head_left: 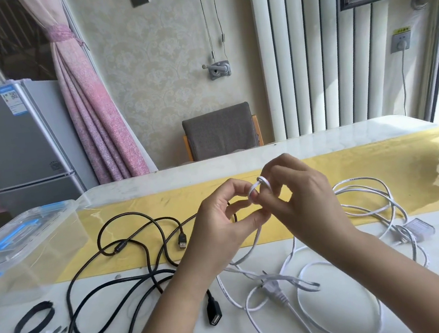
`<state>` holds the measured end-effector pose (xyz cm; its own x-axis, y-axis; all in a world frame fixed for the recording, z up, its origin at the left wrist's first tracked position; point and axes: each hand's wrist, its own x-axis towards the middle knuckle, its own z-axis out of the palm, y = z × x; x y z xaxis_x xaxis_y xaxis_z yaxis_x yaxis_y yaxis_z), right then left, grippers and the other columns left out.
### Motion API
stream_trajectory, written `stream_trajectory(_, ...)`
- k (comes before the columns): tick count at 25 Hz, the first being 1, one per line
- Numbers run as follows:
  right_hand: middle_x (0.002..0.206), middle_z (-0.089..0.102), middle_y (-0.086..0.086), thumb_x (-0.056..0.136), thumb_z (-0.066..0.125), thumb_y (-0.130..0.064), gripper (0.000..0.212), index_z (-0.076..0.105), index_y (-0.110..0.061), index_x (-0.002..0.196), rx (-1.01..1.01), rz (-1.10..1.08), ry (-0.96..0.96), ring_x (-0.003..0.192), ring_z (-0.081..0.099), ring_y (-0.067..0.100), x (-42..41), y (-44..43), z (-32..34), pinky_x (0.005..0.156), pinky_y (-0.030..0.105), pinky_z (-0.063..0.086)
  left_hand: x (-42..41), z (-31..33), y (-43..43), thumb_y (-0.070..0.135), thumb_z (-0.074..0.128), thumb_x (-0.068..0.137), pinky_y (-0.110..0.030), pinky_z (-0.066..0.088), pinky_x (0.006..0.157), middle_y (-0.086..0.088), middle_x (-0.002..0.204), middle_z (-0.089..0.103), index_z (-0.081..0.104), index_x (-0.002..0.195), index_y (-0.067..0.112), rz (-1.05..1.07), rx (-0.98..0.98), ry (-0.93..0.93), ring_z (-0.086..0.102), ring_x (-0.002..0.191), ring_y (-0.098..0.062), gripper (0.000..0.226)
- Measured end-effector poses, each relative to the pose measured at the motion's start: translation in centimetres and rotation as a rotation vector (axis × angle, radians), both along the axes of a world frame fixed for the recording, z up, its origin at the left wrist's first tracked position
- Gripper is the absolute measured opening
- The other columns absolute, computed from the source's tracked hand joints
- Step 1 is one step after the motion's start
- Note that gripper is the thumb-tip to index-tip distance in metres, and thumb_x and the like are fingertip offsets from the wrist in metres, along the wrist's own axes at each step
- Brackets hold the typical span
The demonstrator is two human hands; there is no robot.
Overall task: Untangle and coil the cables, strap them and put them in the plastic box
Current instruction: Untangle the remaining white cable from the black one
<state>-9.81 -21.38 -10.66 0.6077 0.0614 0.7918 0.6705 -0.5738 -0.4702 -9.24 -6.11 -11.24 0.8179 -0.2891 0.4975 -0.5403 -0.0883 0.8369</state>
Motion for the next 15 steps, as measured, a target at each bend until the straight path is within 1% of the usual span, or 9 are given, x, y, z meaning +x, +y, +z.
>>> stream_trajectory(2,0.085,0.055,-0.01,0.089,0.05,-0.033,0.023,0.062,-0.018,0.077,-0.115,0.116,0.035,0.062,0.048,0.008,-0.2,-0.1,0.2,0.059,0.012,0.036,0.1,0.1,0.2,0.001,0.074,0.077,-0.027,0.053,0.081,-0.016,0.087,0.068,0.055,0.068,0.023,0.13,0.009,0.003,0.068,0.088,-0.018,0.029)
stream_trajectory(3,0.082,0.055,-0.014,0.09,0.05,-0.031,0.02,0.064,-0.018,0.084,-0.14,0.162,0.068,0.057,0.044,0.009,-0.2,-0.1,0.4,0.056,0.014,0.035,0.2,0.1,0.5,-0.003,0.071,0.079,-0.024,0.052,0.076,-0.009,0.079,0.07,0.054,0.065,0.023,0.187,-0.007,0.011,0.069,0.082,-0.014,0.035)
stream_trajectory(4,0.074,0.054,-0.017,0.089,0.052,-0.027,0.014,0.062,-0.018,0.088,-0.118,0.2,0.125,0.053,0.042,0.01,-0.4,-0.1,0.6,0.053,0.015,0.033,0.4,0.2,0.7,-0.005,0.068,0.08,-0.022,0.052,0.072,-0.002,0.072,0.07,0.053,0.065,0.022,0.214,-0.033,0.03,0.069,0.076,-0.011,0.035)
stream_trajectory(6,0.06,0.054,-0.019,0.089,0.06,-0.018,0.002,0.058,-0.018,0.089,0.017,0.276,0.229,0.05,0.042,0.009,-0.5,-0.1,0.8,0.05,0.017,0.031,0.7,0.3,0.9,-0.005,0.065,0.083,-0.027,0.055,0.071,0.007,0.065,0.066,0.056,0.067,0.017,0.187,-0.073,0.051,0.067,0.068,-0.01,0.029)
stream_trajectory(7,0.061,0.057,-0.017,0.088,0.064,-0.016,0.007,0.058,-0.019,0.089,0.083,0.296,0.259,0.052,0.046,0.009,-0.6,0.0,1.0,0.051,0.02,0.034,0.8,0.3,1.0,-0.007,0.064,0.084,-0.028,0.056,0.071,0.008,0.065,0.065,0.058,0.063,0.019,0.164,-0.088,0.044,0.066,0.066,-0.009,0.034)
stream_trajectory(9,0.066,0.065,-0.012,0.084,0.07,-0.021,0.007,0.064,-0.019,0.086,0.115,0.313,0.312,0.06,0.057,0.014,-0.6,-0.1,1.3,0.056,0.029,0.043,0.8,0.1,0.9,-0.016,0.062,0.079,-0.023,0.054,0.067,0.008,0.068,0.063,0.056,0.05,0.026,0.147,-0.067,-0.045,0.062,0.066,-0.006,0.051)
stream_trajectory(11,0.065,0.066,-0.012,0.08,0.073,-0.029,0.012,0.068,-0.018,0.08,0.09,0.299,0.386,0.058,0.057,0.01,-0.7,-0.2,1.6,0.054,0.021,0.043,0.8,-0.4,0.9,-0.02,0.056,0.071,-0.014,0.047,0.062,0.009,0.073,0.062,0.052,0.048,0.018,0.22,0.032,-0.168,0.06,0.067,-0.002,0.046)
stream_trajectory(13,0.058,0.058,-0.013,0.082,0.071,-0.028,0.009,0.069,-0.019,0.08,0.052,0.251,0.45,0.049,0.047,0.004,-0.6,-0.4,1.7,0.047,0.012,0.032,0.7,-0.6,1.0,-0.023,0.055,0.074,-0.012,0.048,0.064,0.009,0.08,0.062,0.055,0.055,0.011,0.315,0.108,-0.289,0.065,0.078,-0.001,0.039)
stream_trajectory(15,0.057,0.054,-0.012,0.087,0.066,-0.021,0.007,0.072,-0.022,0.084,0.032,0.174,0.444,0.045,0.044,0.003,-0.7,-0.6,1.9,0.045,0.011,0.03,0.6,-0.5,1.1,-0.013,0.062,0.08,-0.017,0.052,0.074,0.01,0.09,0.063,0.064,0.069,0.014,0.381,0.156,-0.399,0.066,0.09,-0.006,0.03)
